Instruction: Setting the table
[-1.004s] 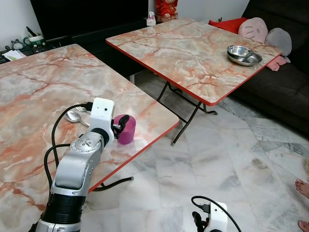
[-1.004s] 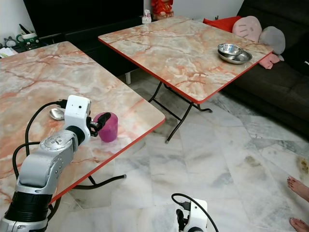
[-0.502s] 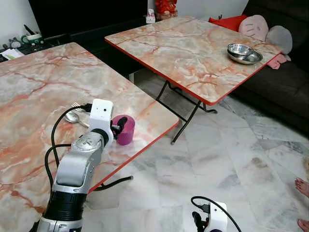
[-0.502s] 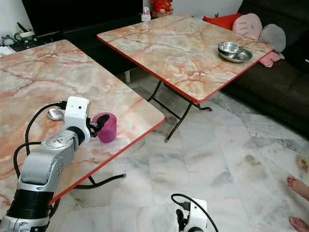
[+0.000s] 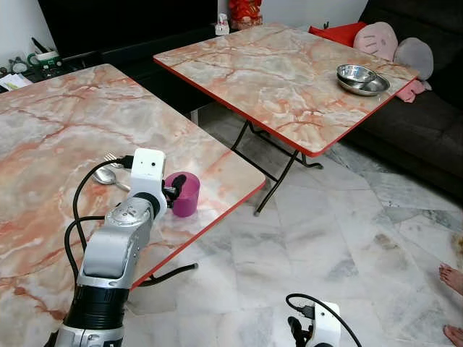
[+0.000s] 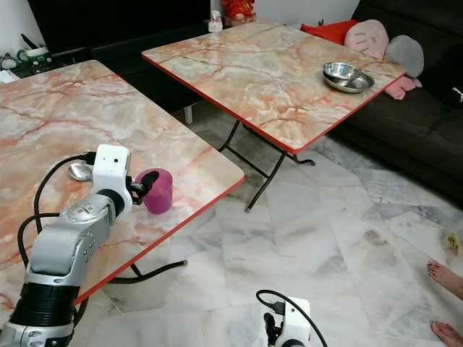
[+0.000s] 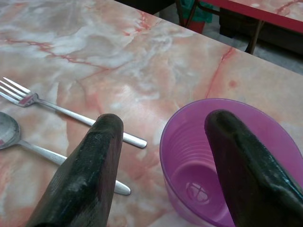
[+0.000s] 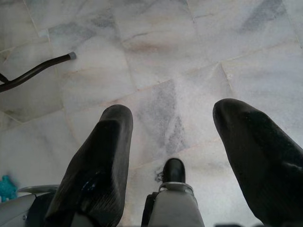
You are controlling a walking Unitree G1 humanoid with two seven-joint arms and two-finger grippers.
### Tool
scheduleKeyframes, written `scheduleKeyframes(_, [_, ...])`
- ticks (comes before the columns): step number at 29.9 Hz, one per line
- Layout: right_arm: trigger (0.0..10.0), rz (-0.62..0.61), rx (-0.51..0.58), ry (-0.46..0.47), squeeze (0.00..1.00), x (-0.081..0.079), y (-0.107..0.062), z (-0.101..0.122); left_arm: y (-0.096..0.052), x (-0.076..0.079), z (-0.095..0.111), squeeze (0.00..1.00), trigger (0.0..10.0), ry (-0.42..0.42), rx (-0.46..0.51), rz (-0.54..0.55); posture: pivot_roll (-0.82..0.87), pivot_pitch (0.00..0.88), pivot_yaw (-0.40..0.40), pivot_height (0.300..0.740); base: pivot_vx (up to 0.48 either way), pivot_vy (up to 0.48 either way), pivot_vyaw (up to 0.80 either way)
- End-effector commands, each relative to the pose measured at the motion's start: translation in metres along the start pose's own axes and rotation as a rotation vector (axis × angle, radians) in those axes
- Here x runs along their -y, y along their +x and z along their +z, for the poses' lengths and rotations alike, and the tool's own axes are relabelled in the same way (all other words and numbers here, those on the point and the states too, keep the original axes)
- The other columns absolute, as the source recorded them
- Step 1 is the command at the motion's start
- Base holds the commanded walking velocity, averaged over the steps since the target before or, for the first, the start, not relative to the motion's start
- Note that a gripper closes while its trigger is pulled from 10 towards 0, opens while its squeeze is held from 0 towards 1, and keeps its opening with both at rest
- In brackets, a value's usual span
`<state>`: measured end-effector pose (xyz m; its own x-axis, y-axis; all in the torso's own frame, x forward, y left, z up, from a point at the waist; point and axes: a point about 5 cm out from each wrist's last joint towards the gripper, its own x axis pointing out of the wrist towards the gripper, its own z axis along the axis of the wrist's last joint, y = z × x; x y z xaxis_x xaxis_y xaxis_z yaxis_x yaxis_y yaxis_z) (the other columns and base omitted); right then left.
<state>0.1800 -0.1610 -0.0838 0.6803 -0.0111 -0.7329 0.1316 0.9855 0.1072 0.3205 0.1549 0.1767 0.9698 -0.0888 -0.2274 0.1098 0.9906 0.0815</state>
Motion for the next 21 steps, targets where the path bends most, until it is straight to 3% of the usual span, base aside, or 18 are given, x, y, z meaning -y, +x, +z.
scheduleKeyframes(1, [10.0,-0.005,-0.014,-0.004,0.00,0.0019,-0.0007,-0.0025,0.0017,0.0001,0.0025,0.00,5.0,0.015,-0.011,0.002,0.15,0.000,-0.051,0.740,0.000,0.000,0.00])
scheduleKeyframes(4, [10.0,-0.005,-0.014,-0.003,0.00,0.0015,-0.0006,-0.0025,0.0015,0.0026,0.0013,0.00,3.6,0.029,-0.018,-0.026,0.16,0.000,-0.050,0.740,0.000,0.000,0.00])
scheduleKeyframes(7, [10.0,-0.005,-0.015,-0.002,0.00,0.0012,-0.0006,-0.0027,0.0012,0.0047,-0.0002,0.00,3.5,0.036,-0.027,-0.039,0.15,0.000,-0.050,0.740,0.000,0.000,0.00])
scheduleKeyframes(12, [10.0,-0.006,-0.014,-0.001,0.00,0.0013,-0.0007,-0.0029,0.0006,0.0065,-0.0019,0.00,3.7,0.038,-0.037,-0.047,0.15,0.000,-0.050,0.740,0.000,0.000,0.00])
scheduleKeyframes(15, [10.0,-0.006,-0.013,-0.002,0.00,0.0015,-0.0007,-0.0025,0.0007,0.0068,-0.0021,0.00,5.2,0.039,-0.042,-0.051,0.16,0.000,-0.051,0.740,0.000,0.000,0.00])
scheduleKeyframes(17, [10.0,-0.006,-0.012,-0.002,0.00,0.0016,-0.0006,-0.0024,0.0007,0.0067,-0.0021,0.00,5.0,0.039,-0.042,-0.050,0.16,0.000,-0.051,0.740,0.000,0.000,0.00])
scheduleKeyframes(18, [10.0,-0.006,-0.011,-0.003,0.00,0.0017,-0.0006,-0.0021,0.0007,0.0064,-0.0017,0.00,1.2,0.038,-0.040,-0.047,0.16,0.000,-0.051,0.740,0.000,0.000,0.00])
scheduleKeyframes(19, [10.0,-0.005,-0.010,-0.003,0.00,0.0017,-0.0005,-0.0018,0.0006,0.0060,-0.0013,0.00,1.2,0.037,-0.037,-0.043,0.16,0.000,-0.051,0.740,0.000,0.000,0.00])
scheduleKeyframes(20, [10.0,-0.005,-0.009,-0.003,0.00,0.0017,-0.0004,-0.0015,0.0006,0.0058,-0.0012,0.00,0.0,0.037,-0.035,-0.042,0.16,0.000,-0.052,0.740,0.000,0.000,0.00])
scheduleKeyframes(21, [10.0,-0.005,-0.008,-0.003,0.00,0.0017,-0.0004,-0.0014,0.0006,0.0058,-0.0011,0.00,0.0,0.037,-0.034,-0.042,0.16,0.000,-0.052,0.740,0.000,0.000,0.00])
